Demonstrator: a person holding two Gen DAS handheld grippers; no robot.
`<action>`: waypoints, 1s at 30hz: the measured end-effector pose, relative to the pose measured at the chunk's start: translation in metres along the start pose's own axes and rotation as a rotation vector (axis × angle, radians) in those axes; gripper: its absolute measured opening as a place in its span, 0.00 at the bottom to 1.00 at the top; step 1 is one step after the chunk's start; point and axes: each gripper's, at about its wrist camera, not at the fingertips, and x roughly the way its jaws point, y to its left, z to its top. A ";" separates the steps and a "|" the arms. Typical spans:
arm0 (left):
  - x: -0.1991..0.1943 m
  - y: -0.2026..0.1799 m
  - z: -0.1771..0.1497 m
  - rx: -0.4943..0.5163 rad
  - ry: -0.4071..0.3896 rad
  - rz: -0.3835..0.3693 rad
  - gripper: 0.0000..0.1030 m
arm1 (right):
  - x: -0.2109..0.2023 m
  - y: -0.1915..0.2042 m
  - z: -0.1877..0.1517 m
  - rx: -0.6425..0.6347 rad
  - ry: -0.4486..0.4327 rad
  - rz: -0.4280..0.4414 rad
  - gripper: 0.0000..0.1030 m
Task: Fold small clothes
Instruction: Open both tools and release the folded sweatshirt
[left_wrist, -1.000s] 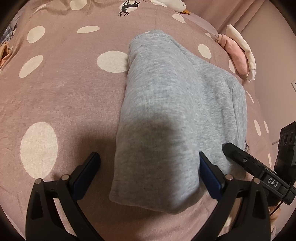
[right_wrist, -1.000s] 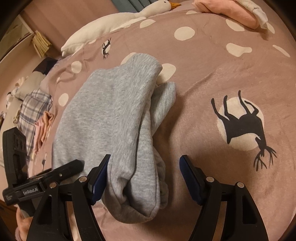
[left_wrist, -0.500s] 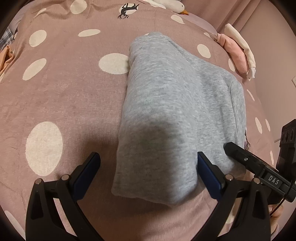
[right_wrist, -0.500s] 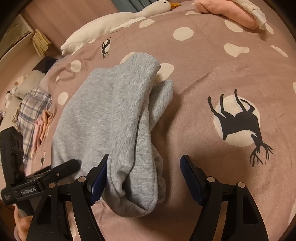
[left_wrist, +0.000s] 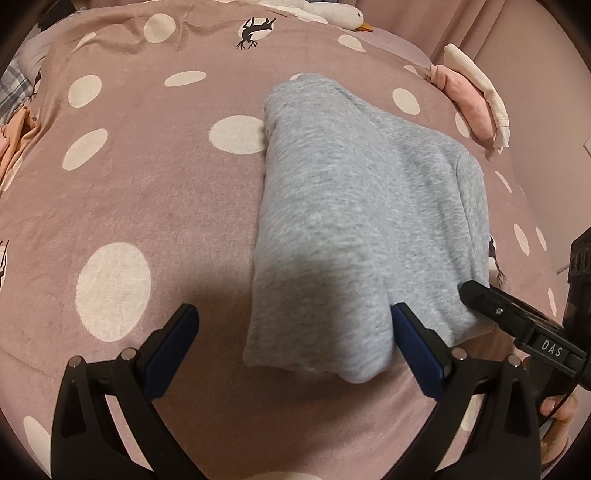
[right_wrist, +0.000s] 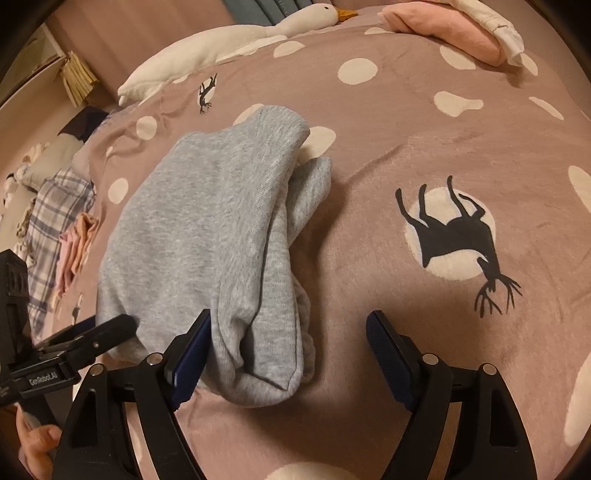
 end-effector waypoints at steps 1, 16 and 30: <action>0.000 -0.001 0.001 0.001 0.001 0.003 1.00 | 0.000 0.000 0.000 -0.003 -0.004 -0.007 0.79; -0.012 0.000 -0.004 0.016 -0.015 0.006 1.00 | -0.006 0.005 -0.004 -0.013 -0.012 -0.039 0.79; -0.030 0.003 -0.012 -0.002 -0.063 0.004 1.00 | -0.011 0.001 -0.011 0.008 -0.019 -0.044 0.79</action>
